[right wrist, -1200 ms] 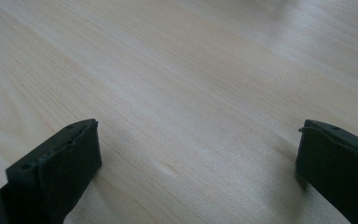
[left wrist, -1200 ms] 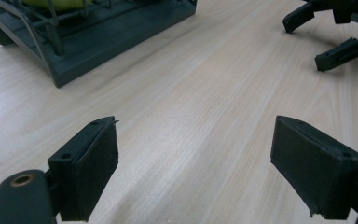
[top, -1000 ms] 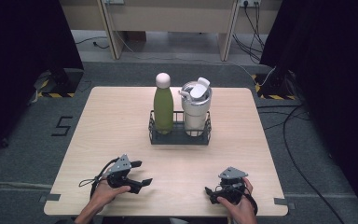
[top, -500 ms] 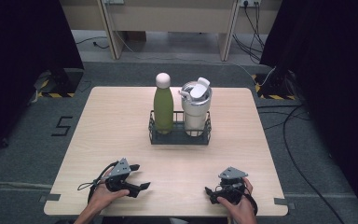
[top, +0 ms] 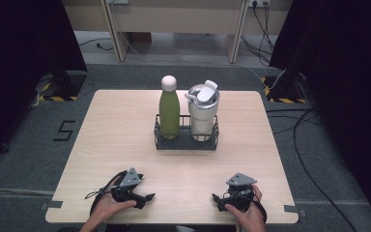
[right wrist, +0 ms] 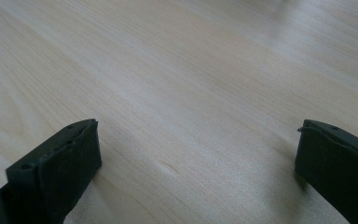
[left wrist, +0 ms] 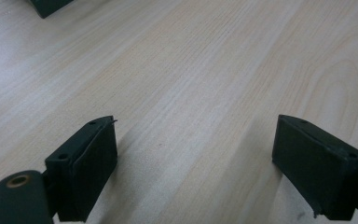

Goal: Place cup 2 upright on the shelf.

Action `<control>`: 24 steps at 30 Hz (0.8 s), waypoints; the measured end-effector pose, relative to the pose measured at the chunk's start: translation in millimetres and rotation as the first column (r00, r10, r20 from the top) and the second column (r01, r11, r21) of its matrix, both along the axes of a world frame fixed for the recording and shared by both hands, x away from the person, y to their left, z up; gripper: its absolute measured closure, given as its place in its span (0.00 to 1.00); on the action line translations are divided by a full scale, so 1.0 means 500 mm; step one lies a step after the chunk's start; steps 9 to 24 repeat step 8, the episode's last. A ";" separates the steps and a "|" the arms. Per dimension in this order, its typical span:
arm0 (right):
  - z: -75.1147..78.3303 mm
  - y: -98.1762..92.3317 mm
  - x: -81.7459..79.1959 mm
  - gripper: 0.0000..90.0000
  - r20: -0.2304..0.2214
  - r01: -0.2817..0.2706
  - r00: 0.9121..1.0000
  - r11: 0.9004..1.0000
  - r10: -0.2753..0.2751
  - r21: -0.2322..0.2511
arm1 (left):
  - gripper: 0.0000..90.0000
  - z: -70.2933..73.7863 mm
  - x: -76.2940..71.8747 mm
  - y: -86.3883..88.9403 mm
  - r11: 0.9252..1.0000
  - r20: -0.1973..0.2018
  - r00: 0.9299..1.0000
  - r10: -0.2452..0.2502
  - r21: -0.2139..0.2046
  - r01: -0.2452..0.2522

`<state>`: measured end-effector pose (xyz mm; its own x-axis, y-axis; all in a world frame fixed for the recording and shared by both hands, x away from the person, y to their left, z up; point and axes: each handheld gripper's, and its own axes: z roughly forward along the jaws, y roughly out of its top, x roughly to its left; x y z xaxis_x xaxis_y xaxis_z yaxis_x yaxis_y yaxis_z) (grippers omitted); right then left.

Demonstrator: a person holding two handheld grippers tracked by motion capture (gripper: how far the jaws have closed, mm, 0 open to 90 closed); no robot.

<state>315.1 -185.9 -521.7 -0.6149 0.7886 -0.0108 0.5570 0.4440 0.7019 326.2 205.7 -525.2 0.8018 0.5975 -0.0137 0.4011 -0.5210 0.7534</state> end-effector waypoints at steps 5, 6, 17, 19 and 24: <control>0.000 0.000 0.000 0.01 0.000 0.000 1.000 1.000 0.000 0.000 | 0.15 0.000 0.000 0.000 1.000 0.000 1.000 -0.002 0.000 0.002; 0.000 0.000 0.000 0.01 0.001 -0.002 1.000 1.000 0.002 0.000 | 0.15 0.000 0.000 0.000 1.000 0.000 1.000 -0.002 -0.001 0.002; 0.000 0.000 0.000 0.01 -0.001 -0.003 1.000 1.000 0.003 0.001 | 0.15 0.000 0.000 0.000 1.000 0.000 1.000 -0.002 -0.001 0.002; 0.000 0.000 0.000 0.01 -0.001 -0.003 1.000 1.000 0.003 0.001 | 0.15 0.000 0.000 0.000 1.000 0.000 1.000 -0.002 -0.001 0.002; 0.000 0.000 0.000 0.01 -0.001 -0.003 1.000 1.000 0.003 0.001 | 0.15 0.000 0.000 0.000 1.000 0.000 1.000 -0.002 -0.001 0.002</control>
